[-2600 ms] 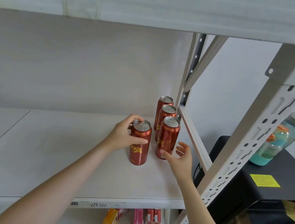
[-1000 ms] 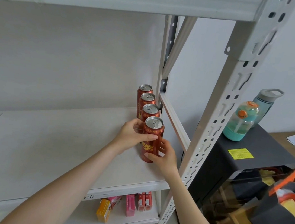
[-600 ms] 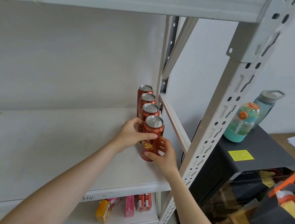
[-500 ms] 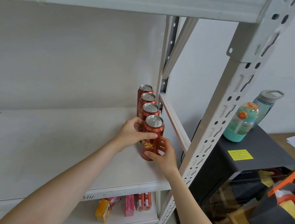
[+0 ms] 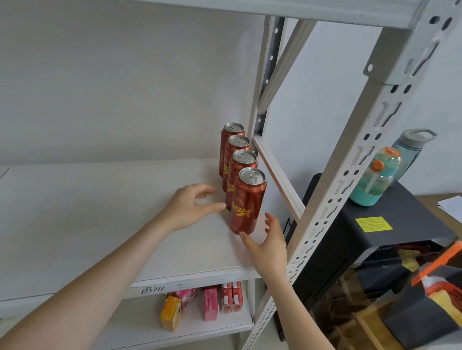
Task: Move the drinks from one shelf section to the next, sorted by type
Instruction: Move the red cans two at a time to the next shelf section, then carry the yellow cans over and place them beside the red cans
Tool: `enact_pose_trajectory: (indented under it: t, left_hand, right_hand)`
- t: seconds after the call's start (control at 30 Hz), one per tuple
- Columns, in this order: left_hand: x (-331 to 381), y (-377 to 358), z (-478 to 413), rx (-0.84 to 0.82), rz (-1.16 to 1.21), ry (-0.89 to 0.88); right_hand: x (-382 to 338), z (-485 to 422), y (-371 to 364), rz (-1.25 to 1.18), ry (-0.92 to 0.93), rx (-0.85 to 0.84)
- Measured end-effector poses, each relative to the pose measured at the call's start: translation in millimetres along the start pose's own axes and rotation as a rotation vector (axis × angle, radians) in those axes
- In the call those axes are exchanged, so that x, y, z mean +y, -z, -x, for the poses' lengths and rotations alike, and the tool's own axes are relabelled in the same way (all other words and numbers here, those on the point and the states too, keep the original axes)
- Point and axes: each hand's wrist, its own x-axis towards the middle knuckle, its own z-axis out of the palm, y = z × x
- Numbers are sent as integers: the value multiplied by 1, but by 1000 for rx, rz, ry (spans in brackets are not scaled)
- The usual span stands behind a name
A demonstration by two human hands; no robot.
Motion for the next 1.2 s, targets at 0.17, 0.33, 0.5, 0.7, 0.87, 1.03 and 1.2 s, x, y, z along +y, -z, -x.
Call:
enact_pose_trajectory:
  t: [0.17, 0.33, 0.5, 0.7, 0.87, 1.03, 1.2]
  left_hand:
    - [-26, 17, 41, 45, -512, -202]
    - [-46, 20, 81, 100, -800, -212]
    - [-68, 27, 132, 94, -911, -134]
    - [-89, 49, 210, 89, -963, -14]
    - [-108, 75, 274, 102, -1013, 50]
    - [-131, 110, 323, 135, -1047, 78]
    - [-164, 158, 363, 148, -1069, 100]
  right_hand:
    - [-12, 32, -3, 288, 137, 71]
    - [-28, 60, -8, 552, 245, -5]
    - [-41, 96, -19, 766, 367, -113]
    - [-59, 152, -39, 853, 454, -233]
    - [-86, 205, -60, 866, 524, -266]
    - [-116, 247, -89, 861, 579, -277]
    - [-152, 279, -136, 884, 649, -280]
